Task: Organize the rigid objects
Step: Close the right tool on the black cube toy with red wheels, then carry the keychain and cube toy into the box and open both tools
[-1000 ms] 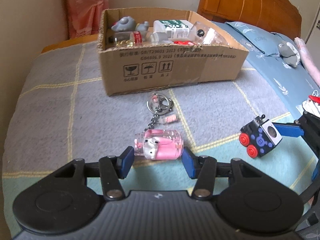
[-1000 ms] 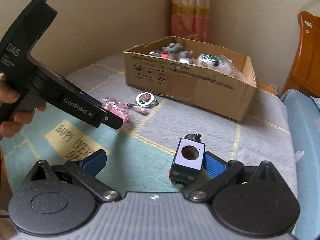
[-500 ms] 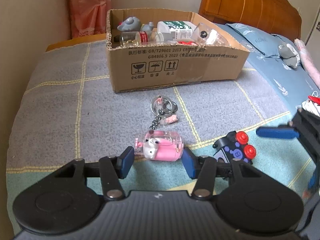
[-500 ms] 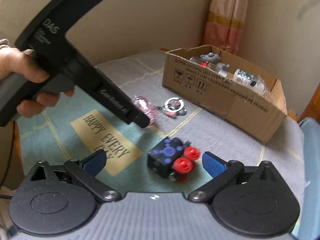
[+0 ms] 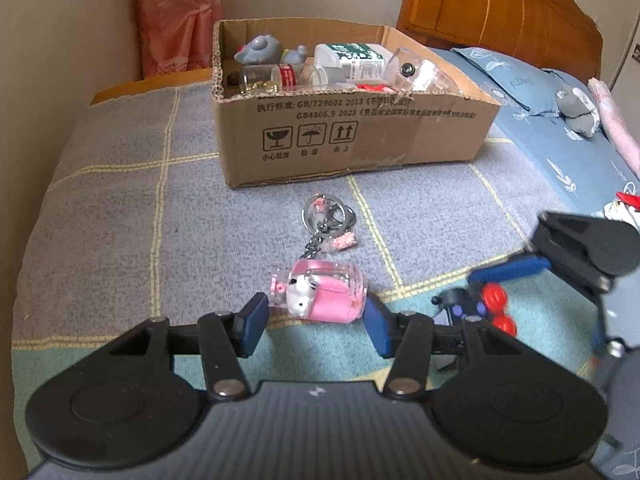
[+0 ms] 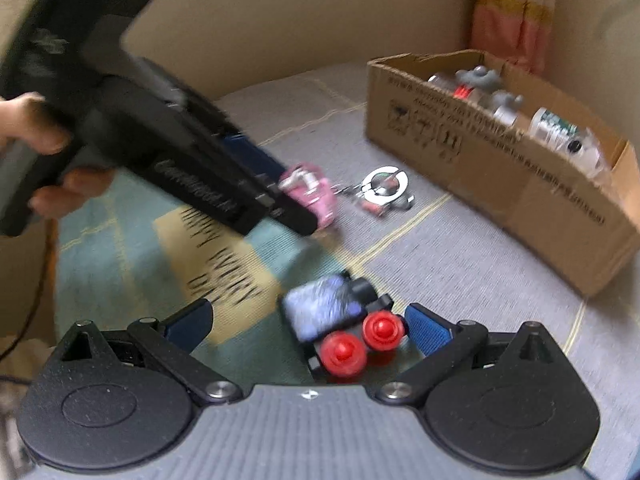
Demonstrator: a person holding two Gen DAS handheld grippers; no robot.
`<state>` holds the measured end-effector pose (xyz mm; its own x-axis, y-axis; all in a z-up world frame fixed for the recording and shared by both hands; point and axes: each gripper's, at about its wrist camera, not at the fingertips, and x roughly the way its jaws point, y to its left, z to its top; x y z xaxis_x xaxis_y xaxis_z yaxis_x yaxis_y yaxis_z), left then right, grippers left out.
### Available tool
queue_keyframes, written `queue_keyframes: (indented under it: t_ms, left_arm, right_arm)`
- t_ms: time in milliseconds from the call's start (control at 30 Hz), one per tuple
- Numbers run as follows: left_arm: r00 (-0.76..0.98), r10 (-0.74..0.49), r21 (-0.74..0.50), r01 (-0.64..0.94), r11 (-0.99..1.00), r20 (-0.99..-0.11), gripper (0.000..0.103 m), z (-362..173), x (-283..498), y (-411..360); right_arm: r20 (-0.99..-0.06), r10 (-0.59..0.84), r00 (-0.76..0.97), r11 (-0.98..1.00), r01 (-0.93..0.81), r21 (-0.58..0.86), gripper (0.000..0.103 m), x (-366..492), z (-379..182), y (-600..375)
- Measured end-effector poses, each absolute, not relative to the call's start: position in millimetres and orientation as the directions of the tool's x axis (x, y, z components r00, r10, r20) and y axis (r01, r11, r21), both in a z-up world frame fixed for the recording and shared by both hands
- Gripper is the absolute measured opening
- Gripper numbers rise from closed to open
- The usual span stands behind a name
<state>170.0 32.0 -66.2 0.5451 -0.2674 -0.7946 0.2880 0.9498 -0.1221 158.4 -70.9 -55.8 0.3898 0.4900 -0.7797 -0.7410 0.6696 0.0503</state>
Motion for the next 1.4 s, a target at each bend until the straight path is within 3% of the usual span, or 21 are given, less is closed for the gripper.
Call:
queue_keyframes:
  t_ms: [100,233,633,1400]
  left_arm:
    - [0.545,-0.258,-0.109,0.290,0.951,-0.798,0.057,-69.0,171.3,30.5]
    - [0.558,-0.242,-0.093,0.282,0.955,-0.794,0.059,-70.6,173.6,26.8]
    - [0.552,-0.254,-0.113,0.277,0.954,-0.794,0.052,-69.5,177.1,24.6]
    - [0.533,-0.264,-0.013,0.429,0.903,-0.803,0.051,-29.1,176.8,18.9]
  right_arm:
    - [-0.773,0.515,0.371,0.668,-0.739,0.090,0.103,149.7,-53.6,-75.1]
    - [-0.761,0.457,0.460,0.704,-0.710,-0.007,0.102,147.9,-55.5,-69.7]
    - [-0.762,0.427,0.486,0.695,-0.716,-0.067,0.059,150.3,-54.8,-63.7]
    - [-0.785,0.373,0.495,0.673,-0.726,-0.139,0.056,148.2,-35.5,-67.7]
